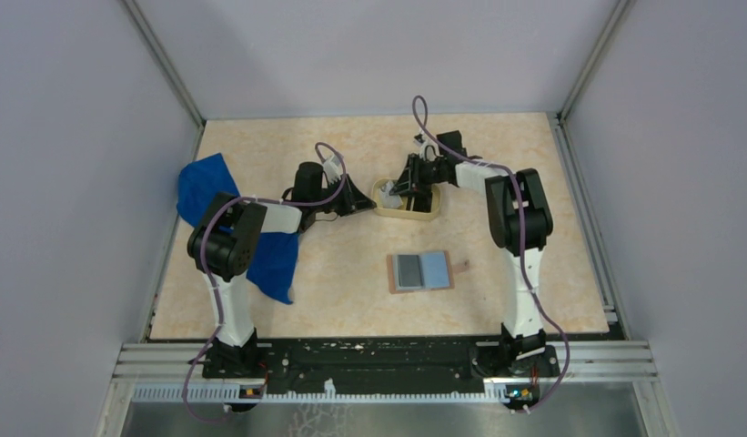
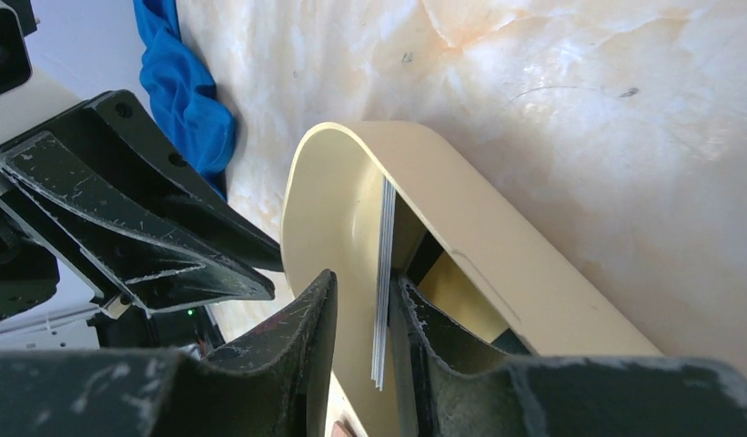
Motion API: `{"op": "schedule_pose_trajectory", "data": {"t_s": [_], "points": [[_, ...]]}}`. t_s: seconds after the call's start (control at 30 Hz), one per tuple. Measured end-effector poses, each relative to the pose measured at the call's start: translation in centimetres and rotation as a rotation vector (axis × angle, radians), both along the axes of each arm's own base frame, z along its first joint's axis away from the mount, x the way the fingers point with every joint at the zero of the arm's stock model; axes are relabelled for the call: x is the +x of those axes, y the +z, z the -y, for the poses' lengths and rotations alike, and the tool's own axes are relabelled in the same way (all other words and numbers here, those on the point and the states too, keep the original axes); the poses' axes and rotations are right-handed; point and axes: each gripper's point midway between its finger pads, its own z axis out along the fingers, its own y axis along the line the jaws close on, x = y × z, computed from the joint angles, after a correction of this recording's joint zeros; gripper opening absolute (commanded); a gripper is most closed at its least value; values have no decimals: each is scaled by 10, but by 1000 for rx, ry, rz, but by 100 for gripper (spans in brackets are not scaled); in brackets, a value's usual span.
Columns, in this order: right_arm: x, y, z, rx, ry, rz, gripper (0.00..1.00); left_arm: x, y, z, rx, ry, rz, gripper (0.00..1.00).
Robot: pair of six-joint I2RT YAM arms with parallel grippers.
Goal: Put the credit cards into the card holder
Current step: Pick up the credit card from the storage box.
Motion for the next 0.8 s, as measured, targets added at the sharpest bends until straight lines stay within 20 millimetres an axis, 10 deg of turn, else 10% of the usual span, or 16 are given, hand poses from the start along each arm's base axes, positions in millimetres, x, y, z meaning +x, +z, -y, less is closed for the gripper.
{"op": "schedule_pose_trajectory", "data": {"t_s": [0.8], "points": [[-11,-1,-13,-2,50,13,29,1,1,0,-3,0,7,26]]}}
